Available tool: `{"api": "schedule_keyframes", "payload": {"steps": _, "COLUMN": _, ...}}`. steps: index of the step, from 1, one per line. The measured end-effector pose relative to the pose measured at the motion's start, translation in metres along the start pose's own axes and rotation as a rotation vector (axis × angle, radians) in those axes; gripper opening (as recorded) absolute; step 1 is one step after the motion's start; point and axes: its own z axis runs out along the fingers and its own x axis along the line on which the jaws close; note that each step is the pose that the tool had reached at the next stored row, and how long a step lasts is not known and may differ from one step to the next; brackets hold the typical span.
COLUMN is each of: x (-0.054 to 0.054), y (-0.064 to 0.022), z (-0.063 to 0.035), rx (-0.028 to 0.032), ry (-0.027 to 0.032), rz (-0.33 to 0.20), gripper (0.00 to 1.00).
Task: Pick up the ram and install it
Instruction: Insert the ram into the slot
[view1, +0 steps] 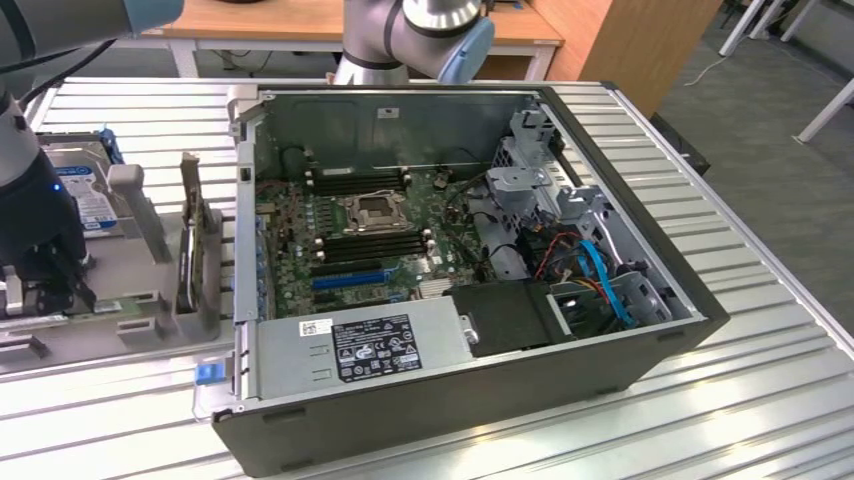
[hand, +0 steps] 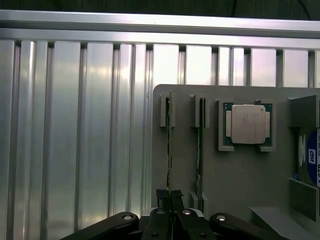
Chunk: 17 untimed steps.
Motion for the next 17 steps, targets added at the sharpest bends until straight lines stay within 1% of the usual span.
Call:
{"api": "schedule_keyframes", "payload": {"steps": 11, "x": 0.000, "y": 0.0005, "z": -0.0151, "rx": 0.0000, "ry": 0.0000, "rz": 0.000, "gripper": 0.12}}
{"api": "schedule_keyframes", "payload": {"steps": 17, "x": 0.000, "y": 0.0008, "z": -0.0255, "rx": 0.0000, "ry": 0.0000, "rz": 0.000, "gripper": 0.12}}
